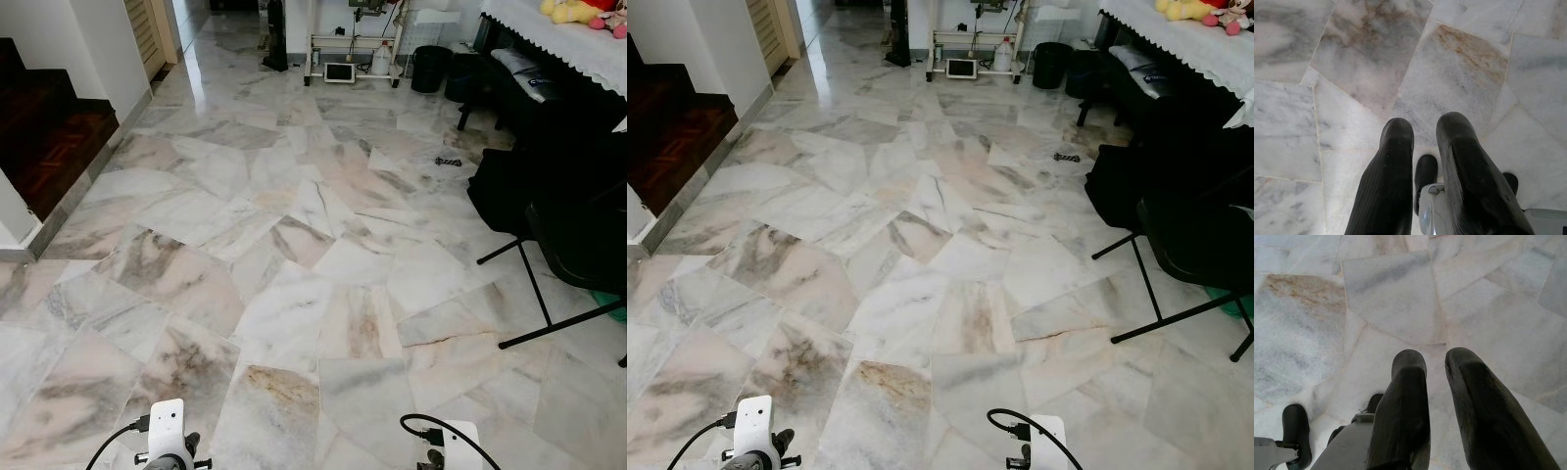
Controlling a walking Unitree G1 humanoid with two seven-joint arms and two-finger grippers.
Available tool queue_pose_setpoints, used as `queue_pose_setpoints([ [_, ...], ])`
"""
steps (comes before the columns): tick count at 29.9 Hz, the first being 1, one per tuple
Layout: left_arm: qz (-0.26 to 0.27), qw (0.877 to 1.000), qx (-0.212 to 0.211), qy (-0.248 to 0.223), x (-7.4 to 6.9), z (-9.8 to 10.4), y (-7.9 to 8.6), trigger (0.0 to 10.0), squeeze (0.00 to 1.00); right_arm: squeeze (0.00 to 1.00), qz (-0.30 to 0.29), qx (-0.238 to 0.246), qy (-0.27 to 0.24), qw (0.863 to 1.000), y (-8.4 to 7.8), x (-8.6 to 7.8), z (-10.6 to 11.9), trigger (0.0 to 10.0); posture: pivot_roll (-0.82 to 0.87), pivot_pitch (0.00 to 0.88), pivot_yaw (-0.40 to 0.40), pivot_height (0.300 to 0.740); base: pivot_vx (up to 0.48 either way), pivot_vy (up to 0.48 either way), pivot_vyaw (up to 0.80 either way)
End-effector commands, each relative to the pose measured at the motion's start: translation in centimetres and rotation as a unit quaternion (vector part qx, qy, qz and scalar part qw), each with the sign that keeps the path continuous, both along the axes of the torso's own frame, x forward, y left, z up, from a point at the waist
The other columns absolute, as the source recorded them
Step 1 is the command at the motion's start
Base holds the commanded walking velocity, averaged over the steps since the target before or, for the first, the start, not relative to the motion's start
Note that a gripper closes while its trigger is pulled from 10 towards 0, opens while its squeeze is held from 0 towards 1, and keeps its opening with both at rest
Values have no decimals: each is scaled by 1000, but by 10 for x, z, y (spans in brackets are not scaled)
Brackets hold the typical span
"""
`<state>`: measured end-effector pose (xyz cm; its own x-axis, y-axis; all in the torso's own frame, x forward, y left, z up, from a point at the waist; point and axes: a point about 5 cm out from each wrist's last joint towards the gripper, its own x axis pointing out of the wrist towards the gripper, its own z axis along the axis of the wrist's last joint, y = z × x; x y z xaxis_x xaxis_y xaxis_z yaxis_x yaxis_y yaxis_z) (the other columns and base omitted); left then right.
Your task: Setting the table
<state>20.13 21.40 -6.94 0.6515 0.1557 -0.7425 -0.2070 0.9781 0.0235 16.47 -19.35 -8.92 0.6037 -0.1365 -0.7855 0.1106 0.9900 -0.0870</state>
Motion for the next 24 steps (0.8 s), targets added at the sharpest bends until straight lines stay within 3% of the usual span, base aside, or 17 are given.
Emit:
queue_pose_setpoints([
  [1, -128, 985, 40, 108, -35, -18, 1, 10000, 0, 0, -18, 94, 49, 994, 14, -18, -10, 10000, 25, 0, -7, 740, 0, 0, 0],
  [8, -131, 985, 36, 109, -38, -22, -11, 10000, 0, 0, -30, 106, 42, 993, 15, -16, -10, 10000, 26, 0, -4, 740, 0, 0, 0],
  [12, -129, 985, 36, 110, -40, -22, -8, 10000, 0, 0, -29, 113, 38, 992, 17, -14, -9, 10000, 24, 0, -4, 740, 0, 0, 0],
  [17, -129, 984, 42, 114, -44, -21, 8, 10000, 0, 0, -31, 120, 32, 992, 18, -11, -8, 10000, 26, 0, -2, 740, 0, 0, 0],
  [21, -125, 984, 52, 117, -45, -15, 30, 10000, 0, 0, -31, 127, 26, 991, 20, -8, -7, 10000, 29, 0, -1, 740, 0, 0, 0],
  [24, -124, 984, 54, 117, -45, -14, 33, 10000, 0, 0, -31, 128, 24, 991, 20, -6, -6, 10000, 32, 0, -1, 740, 0, 0, 0],
])
